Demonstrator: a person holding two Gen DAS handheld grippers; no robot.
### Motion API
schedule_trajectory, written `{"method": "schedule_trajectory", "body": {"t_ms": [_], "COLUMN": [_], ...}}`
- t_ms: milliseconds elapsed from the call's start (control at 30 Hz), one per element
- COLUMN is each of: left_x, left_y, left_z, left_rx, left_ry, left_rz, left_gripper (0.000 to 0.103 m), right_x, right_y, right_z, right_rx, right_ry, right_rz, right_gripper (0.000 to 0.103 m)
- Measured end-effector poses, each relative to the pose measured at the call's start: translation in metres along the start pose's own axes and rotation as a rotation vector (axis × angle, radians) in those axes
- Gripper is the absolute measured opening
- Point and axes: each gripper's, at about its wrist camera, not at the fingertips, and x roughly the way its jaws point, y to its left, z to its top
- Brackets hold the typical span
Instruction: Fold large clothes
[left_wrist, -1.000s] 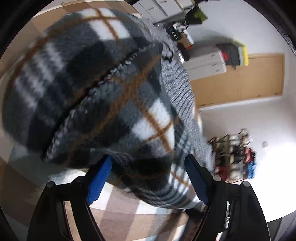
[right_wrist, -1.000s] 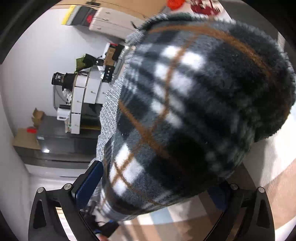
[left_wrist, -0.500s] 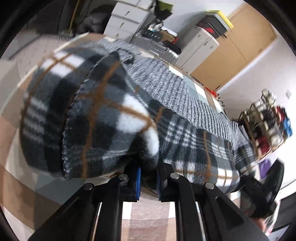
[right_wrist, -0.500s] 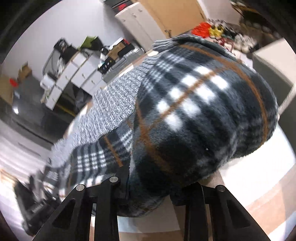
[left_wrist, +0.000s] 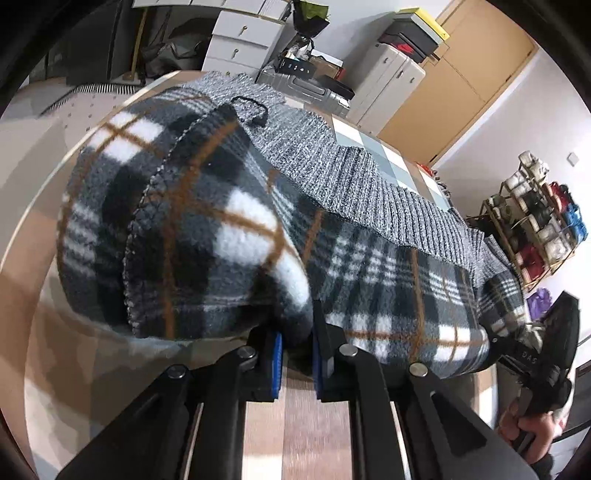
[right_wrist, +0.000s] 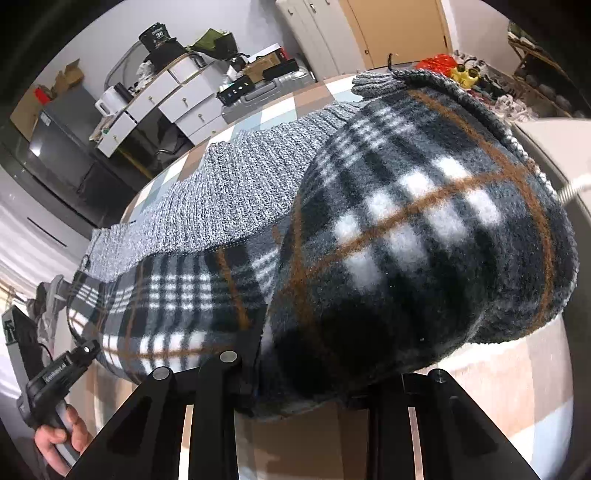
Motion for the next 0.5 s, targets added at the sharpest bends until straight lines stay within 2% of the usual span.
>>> {"method": "schedule_trajectory", "body": {"t_ms": [167, 300, 400, 467, 500], "left_x": [-0.020, -0.045, -0.058, -0.061, -0.064], "left_y": [-0.003, 0.002, 0.000, -0.003, -0.003], "left_z": [-0.023, -0.059, -0.079, -0.080, -0.079], "left_rx": [-0.011, -0.047, -0.036, -0.025, -0.034], "left_ry": [0.007, 0.024, 0.050, 0.072, 0.075], "left_rz": [-0.025, -0.069, -0.093, -0.108, -0.106], "left_gripper": [0.008, 0.008, 0.008, 0.009, 0.010], "right_x": [-0.013, -0.029, -0.042, -0.047, -0.047], "right_y": [-0.014, -0.022, -0.033, -0.040, -0.042], "right_z": [-0.025, -0.049, -0.071, -0.080, -0.079], "right_rx": [0.035, 0.044, 0.075, 0.093, 0.103], "right_ry": [0.024, 0.046, 0.086, 0.108, 0.114], "right_rz": [0.072, 0.106, 0.153, 0.188, 0.200], "right_gripper": [0.027, 0.027, 0.028, 0.032, 0.039]}}
